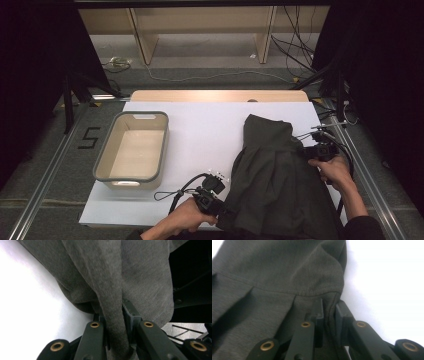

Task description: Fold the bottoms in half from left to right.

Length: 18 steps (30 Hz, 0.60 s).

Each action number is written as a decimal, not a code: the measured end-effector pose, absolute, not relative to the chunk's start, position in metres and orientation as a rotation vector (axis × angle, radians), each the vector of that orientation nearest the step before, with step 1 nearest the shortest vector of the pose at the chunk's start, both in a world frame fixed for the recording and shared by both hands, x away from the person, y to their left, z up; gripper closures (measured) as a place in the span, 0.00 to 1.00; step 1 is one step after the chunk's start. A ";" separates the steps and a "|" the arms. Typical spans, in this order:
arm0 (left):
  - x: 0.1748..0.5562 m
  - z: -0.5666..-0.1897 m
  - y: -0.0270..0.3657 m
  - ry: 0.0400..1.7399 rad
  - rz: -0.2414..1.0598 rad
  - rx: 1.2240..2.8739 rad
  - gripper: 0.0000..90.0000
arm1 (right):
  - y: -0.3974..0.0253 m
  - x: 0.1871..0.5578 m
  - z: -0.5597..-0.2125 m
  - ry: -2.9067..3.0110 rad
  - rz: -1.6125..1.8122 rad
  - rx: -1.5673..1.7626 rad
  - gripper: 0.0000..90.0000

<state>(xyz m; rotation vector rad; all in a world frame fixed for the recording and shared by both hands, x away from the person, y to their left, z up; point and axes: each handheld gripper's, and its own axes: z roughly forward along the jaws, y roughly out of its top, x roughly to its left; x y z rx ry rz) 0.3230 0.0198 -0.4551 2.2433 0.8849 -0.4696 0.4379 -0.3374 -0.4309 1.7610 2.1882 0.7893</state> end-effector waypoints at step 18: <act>0.348 -0.418 0.030 0.947 -0.256 2.085 0.45 | -0.341 0.433 -0.432 2.165 0.795 1.763 0.74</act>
